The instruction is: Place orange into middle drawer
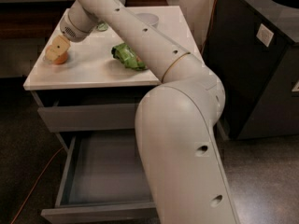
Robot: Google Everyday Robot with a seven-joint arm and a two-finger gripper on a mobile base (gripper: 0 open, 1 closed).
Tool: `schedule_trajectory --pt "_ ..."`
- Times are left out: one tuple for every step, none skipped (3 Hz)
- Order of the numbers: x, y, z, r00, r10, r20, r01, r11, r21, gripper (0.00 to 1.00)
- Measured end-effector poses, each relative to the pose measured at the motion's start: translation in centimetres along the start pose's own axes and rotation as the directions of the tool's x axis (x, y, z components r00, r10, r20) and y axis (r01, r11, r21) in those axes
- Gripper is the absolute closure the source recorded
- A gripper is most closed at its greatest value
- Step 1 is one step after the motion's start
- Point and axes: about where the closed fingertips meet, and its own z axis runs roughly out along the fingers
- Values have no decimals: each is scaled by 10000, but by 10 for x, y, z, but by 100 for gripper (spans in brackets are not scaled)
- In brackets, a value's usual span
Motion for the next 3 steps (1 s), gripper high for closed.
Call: schedule_trajectory --pt "0 3 19 9999 93 90 -93 10000 31 0" --pt "2 7 31 9999 158 43 -158 9999 -3 8" --pt "5 10 35 9998 223 -12 -223 9997 -100 33"
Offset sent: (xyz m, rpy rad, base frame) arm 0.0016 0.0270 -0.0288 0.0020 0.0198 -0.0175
